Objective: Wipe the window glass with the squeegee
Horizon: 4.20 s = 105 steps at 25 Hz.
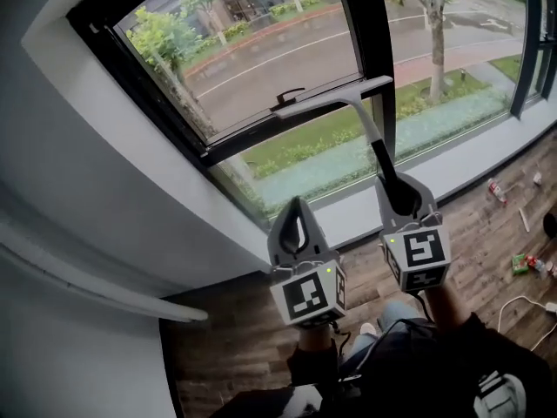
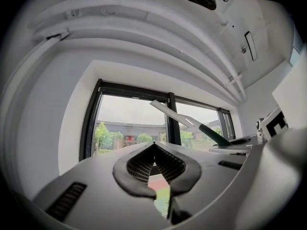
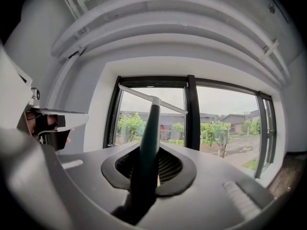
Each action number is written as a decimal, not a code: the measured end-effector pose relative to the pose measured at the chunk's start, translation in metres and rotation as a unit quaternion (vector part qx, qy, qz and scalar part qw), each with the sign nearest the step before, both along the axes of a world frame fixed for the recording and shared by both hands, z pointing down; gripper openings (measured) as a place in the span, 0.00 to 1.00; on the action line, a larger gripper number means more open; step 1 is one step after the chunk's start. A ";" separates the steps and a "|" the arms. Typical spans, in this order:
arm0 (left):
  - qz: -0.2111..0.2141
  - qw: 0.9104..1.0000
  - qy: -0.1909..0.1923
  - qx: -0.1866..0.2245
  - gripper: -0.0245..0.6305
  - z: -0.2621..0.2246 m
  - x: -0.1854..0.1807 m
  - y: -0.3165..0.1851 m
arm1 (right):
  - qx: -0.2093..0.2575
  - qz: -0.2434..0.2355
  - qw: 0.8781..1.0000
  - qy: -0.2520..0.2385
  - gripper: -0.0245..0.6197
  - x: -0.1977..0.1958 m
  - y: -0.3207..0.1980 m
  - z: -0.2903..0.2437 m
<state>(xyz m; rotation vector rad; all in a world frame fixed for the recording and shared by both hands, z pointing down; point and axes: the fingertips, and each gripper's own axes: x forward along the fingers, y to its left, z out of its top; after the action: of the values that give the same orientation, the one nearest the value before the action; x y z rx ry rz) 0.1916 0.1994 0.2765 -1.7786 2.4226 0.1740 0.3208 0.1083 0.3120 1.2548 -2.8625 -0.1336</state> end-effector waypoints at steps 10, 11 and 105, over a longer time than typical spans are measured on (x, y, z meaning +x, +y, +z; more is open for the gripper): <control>-0.013 1.000 0.004 -0.016 0.04 0.024 -0.081 -0.148 | 0.011 0.007 1.000 0.001 0.13 -0.074 -0.152 0.005; -0.015 1.000 0.004 -0.016 0.04 0.024 -0.088 -0.167 | 0.011 0.006 1.000 -0.001 0.13 -0.079 -0.171 0.005; 0.090 0.992 -0.079 0.048 0.04 -0.171 -0.202 -0.599 | 0.209 0.161 0.965 0.006 0.13 -0.226 -0.584 -0.240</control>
<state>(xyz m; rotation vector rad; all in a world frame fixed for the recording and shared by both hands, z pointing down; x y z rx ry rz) -0.0105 -0.3991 0.1057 -1.8896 2.1097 0.1587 0.0950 -0.4752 0.0721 1.7552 -2.6528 -0.7654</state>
